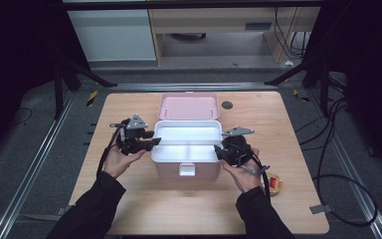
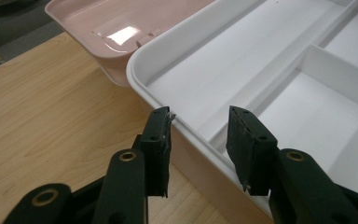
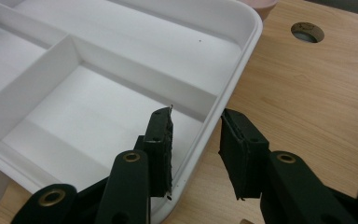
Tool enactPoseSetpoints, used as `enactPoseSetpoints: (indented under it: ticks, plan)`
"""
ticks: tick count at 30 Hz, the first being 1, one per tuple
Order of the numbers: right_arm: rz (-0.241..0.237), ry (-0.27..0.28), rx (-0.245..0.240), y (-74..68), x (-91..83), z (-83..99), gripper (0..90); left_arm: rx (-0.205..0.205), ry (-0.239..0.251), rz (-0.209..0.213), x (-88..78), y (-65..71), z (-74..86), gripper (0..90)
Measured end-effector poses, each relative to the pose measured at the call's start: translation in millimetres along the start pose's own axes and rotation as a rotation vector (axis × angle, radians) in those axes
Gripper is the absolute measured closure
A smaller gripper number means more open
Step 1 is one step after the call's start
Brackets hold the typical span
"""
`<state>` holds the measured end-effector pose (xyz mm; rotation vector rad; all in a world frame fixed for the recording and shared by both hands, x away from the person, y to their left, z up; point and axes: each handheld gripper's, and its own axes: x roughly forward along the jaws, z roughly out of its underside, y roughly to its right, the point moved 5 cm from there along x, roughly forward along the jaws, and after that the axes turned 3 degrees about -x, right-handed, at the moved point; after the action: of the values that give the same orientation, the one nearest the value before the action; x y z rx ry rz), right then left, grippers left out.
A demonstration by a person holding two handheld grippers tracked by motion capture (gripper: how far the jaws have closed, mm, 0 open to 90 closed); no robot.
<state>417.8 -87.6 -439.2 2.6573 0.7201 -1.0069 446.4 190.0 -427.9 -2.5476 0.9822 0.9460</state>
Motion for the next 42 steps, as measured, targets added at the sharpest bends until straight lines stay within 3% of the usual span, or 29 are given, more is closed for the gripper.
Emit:
enactPoseSetpoints:
  ticks: [4, 6, 8, 11, 13, 14, 17, 19, 22, 24, 26, 28, 30, 34, 42]
  plan:
    - [-0.040, 0.015, 0.011, 5.1, -1.4, -1.4, 61.5, 0.026, 0.003, 0.006, -4.6, 2.8, -1.3, 57.6]
    - [-0.030, 0.042, 0.001, 11.8, -4.3, -4.1, 54.4, 0.049, 0.011, 0.009, -9.7, 3.8, -3.7, 53.8]
    - [-0.049, 0.069, -0.019, 18.4, -7.6, -8.1, 48.5, 0.069, 0.019, 0.004, -15.3, 3.3, -7.7, 51.8]
    - [-0.058, 0.106, -0.062, 26.2, -13.1, -17.4, 44.7, 0.092, 0.029, 0.007, -21.7, 0.4, -16.0, 49.6]
    - [-0.107, 0.144, -0.094, 28.8, -15.7, -25.7, 43.3, 0.117, 0.028, 0.023, -23.8, -0.9, -22.4, 48.8]
    - [-0.137, 0.138, -0.121, 29.9, -16.2, -30.7, 42.3, 0.129, 0.027, 0.028, -23.8, -1.0, -24.3, 48.3]
    - [-0.137, 0.171, -0.222, 33.2, -16.5, -42.8, 43.4, 0.184, 0.005, 0.048, -22.3, -0.4, -31.4, 47.3]
    - [-0.227, 0.138, -0.252, 31.8, -14.0, -49.0, 44.0, 0.215, -0.016, 0.073, -20.3, 0.4, -35.4, 46.6]
    - [-0.217, 0.123, -0.369, 32.2, -8.7, -56.0, 45.5, 0.231, -0.034, 0.104, -15.9, 1.6, -40.8, 46.6]
    - [-0.278, 0.108, -0.403, 29.3, -4.8, -58.3, 45.7, 0.245, -0.054, 0.114, -11.7, 2.2, -42.7, 46.4]
    - [-0.293, 0.061, -0.452, 26.3, 0.0, -59.1, 49.7, 0.259, -0.064, 0.126, -8.5, 3.1, -43.6, 46.4]
    - [-0.368, 0.016, -0.474, 23.4, 4.9, -58.8, 51.8, 0.261, -0.079, 0.159, -5.5, 4.7, -41.8, 47.4]
    - [-0.397, -0.019, -0.539, 21.6, 8.9, -57.9, 55.6, 0.280, -0.116, 0.167, -1.1, 5.0, -37.8, 47.6]
    - [-0.419, -0.089, -0.625, 21.3, 15.8, -57.0, 61.5, 0.319, -0.186, 0.199, 5.5, 6.7, -29.0, 53.3]
    - [-0.461, -0.195, -0.706, 17.4, 21.3, -57.5, 71.0, 0.384, -0.273, 0.218, 10.9, 6.2, -28.5, 63.1]
